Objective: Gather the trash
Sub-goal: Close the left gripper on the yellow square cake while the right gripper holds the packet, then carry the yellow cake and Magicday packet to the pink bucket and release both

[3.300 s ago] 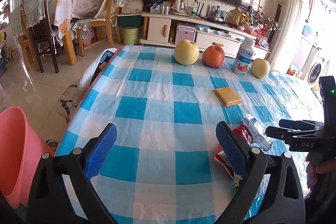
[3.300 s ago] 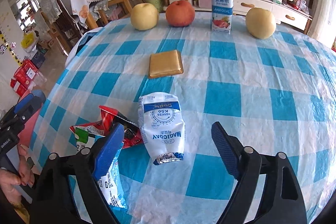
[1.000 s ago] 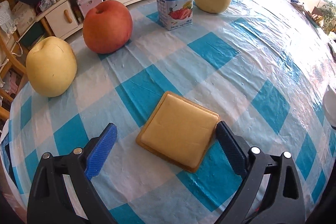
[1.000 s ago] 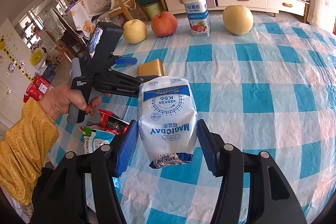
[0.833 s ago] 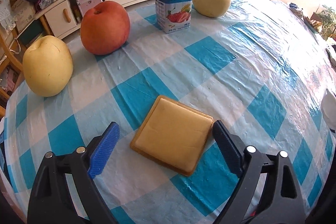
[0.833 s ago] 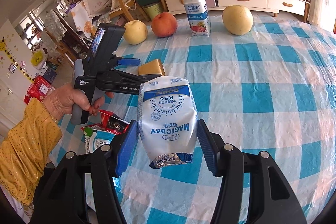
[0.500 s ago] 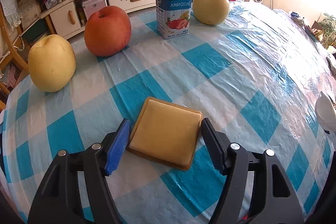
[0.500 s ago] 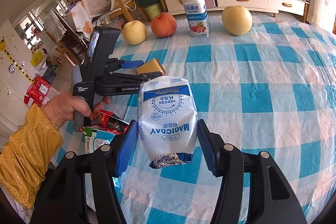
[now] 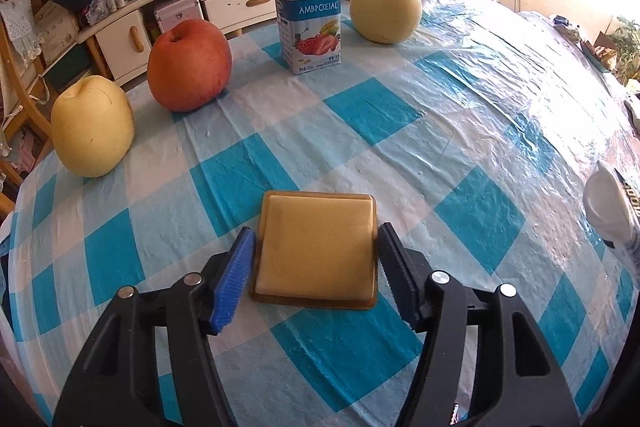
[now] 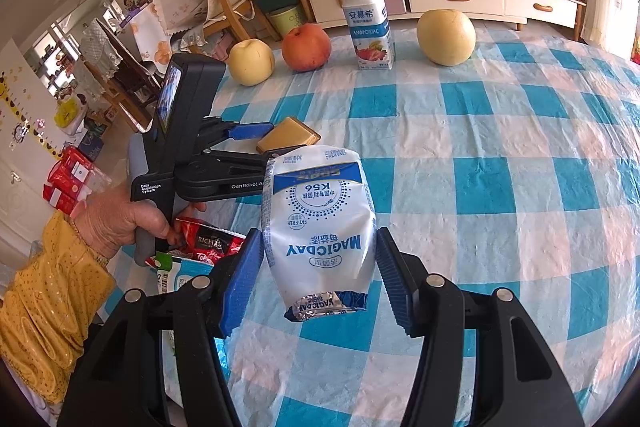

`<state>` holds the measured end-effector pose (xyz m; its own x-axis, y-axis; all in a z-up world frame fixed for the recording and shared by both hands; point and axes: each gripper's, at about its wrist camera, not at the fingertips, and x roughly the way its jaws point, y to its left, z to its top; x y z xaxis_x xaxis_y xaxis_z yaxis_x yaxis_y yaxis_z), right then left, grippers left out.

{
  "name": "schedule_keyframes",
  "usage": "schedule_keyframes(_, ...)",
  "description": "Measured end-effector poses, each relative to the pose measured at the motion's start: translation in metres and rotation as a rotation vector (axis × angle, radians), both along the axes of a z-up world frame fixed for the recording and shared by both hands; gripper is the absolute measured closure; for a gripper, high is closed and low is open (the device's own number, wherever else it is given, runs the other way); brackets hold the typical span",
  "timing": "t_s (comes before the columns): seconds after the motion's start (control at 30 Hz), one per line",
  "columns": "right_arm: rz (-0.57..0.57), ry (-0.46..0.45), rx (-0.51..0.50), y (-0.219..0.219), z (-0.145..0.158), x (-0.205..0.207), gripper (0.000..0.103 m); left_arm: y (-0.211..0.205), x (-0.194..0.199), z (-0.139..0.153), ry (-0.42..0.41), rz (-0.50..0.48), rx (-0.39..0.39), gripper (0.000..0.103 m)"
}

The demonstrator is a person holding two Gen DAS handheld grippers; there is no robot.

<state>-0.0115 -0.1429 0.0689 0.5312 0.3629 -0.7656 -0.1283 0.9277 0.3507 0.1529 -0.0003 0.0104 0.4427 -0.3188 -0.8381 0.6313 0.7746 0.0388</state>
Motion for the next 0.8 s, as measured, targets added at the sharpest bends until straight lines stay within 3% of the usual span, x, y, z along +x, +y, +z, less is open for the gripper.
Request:
schedule_keyframes(0.33,-0.004,-0.003,-0.001,-0.001,0.0,0.001,0.045,0.012,-0.012,0.005,-0.025,0.104,0.007,0.041)
schedule_keyframes(0.8,0.045,0.002,0.009,0.017,-0.005,0.0,0.045,0.096,-0.063,0.059,-0.093,0.343,-0.184,0.041)
